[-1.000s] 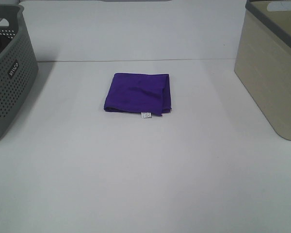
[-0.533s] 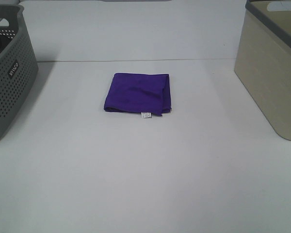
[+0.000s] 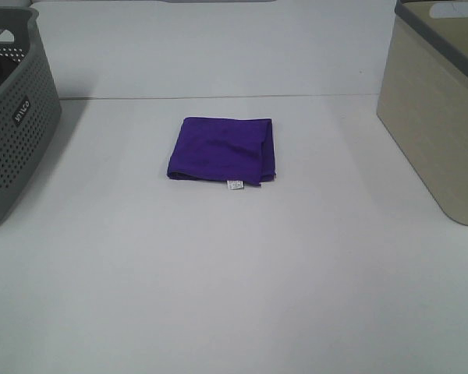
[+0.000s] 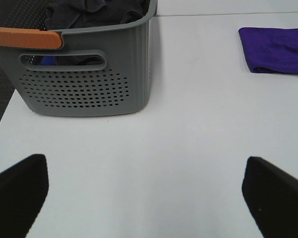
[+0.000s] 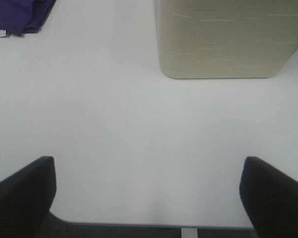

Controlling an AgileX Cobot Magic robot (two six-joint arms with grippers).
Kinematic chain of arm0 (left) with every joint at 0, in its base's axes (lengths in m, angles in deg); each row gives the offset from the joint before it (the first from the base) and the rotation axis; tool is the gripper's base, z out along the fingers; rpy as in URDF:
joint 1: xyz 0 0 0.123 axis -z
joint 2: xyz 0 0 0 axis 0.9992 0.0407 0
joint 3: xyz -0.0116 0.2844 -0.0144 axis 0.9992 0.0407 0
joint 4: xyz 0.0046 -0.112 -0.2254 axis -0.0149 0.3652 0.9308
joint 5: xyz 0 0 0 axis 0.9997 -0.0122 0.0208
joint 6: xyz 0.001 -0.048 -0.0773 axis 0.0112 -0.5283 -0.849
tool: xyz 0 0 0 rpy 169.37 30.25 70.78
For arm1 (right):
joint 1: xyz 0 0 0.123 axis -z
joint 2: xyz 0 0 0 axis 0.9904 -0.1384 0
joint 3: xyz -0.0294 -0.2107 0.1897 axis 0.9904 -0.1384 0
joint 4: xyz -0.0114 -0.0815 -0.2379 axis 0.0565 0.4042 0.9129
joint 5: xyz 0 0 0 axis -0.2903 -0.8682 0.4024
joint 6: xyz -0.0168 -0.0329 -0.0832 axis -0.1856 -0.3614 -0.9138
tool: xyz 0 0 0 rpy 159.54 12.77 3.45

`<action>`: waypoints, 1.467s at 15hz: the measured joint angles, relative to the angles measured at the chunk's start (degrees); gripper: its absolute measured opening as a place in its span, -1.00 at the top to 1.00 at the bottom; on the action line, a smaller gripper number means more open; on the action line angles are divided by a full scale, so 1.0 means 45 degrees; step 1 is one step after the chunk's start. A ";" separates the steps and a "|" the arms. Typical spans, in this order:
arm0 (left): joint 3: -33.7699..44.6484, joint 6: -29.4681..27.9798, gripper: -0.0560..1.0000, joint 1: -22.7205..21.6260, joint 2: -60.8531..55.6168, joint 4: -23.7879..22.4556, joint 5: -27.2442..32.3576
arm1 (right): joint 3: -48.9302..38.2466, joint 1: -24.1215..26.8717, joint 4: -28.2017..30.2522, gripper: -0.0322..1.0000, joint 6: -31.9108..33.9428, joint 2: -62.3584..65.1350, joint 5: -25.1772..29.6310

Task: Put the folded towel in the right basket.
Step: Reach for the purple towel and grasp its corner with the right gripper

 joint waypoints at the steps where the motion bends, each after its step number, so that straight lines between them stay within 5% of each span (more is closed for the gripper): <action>1: 0.0000 0.0000 -0.98 0.0000 0.0000 0.0000 0.0000 | 0.0000 0.0000 0.0013 -0.93 0.0000 0.0000 0.0000; 22: 0.0000 0.0000 -0.98 0.0000 0.0000 0.0000 0.0000 | 0.0000 0.0000 0.0025 -0.93 0.0000 0.0000 0.0000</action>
